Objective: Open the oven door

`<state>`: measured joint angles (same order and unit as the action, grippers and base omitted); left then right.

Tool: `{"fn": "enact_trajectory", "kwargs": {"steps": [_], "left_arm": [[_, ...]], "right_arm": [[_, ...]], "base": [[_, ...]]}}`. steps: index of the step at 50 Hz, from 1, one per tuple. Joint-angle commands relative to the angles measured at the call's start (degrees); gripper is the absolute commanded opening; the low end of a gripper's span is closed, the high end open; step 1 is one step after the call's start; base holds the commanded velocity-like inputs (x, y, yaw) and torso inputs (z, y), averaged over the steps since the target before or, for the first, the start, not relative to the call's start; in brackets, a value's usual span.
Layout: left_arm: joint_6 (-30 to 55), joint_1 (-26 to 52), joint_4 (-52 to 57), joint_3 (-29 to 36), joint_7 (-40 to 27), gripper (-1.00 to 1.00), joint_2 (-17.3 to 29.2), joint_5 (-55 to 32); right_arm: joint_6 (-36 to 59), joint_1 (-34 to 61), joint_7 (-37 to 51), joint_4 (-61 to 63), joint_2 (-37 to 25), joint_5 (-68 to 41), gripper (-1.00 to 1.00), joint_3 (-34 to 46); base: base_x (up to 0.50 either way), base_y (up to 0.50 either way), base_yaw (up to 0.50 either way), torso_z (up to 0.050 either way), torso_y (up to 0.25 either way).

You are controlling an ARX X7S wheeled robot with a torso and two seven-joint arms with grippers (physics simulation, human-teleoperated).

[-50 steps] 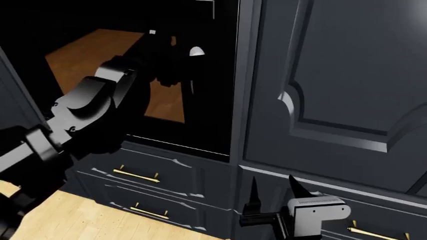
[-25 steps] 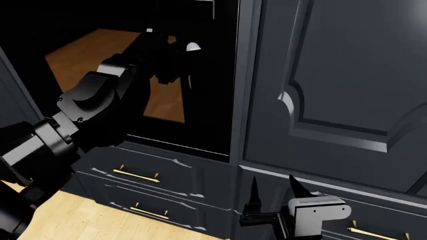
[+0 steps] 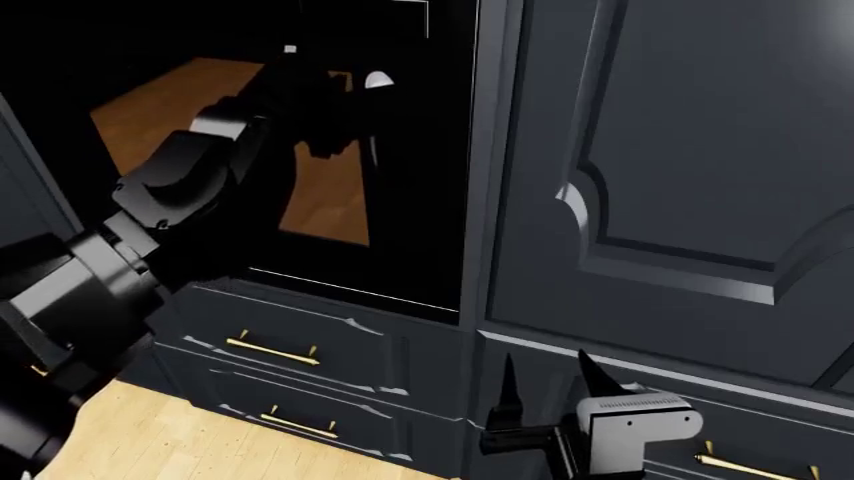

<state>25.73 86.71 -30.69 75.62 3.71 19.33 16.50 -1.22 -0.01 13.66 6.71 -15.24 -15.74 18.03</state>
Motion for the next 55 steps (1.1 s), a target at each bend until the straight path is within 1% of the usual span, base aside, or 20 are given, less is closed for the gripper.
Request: {"fn": "enact_trajectory", "kwargs": {"steps": [1,14,30,55], "left_arm": [[-1.2,0.6,-2.7,-0.1,-0.4,1.0,-1.2,-0.1],[-2.7,1.4,-5.7,-0.2,-1.1,1.0,-2.9,-0.1],[-6.2,1.1,-13.2,0.2,-1.8,1.0,-6.0,-0.8],[-6.6,2.1,-15.1,0.2,-1.6,1.0,-6.5,-0.8]], "right_arm": [[-0.1,0.0,0.2,0.1,-0.2,-0.2,1.0,0.3],[-0.2,0.0,0.3,0.1,-0.4,-0.4,1.0,0.5],[-0.4,0.2,0.5,0.0,-0.7,-0.9,1.0,0.7],[-0.3,0.2,1.0,0.3,-1.1,-1.2,1.0,1.1]], "base": [[0.0,0.0,0.0,0.0,0.0],[0.0,0.0,0.0,0.0,0.0],[0.0,0.0,0.0,0.0,0.0],[0.0,0.0,0.0,0.0,0.0]]}}
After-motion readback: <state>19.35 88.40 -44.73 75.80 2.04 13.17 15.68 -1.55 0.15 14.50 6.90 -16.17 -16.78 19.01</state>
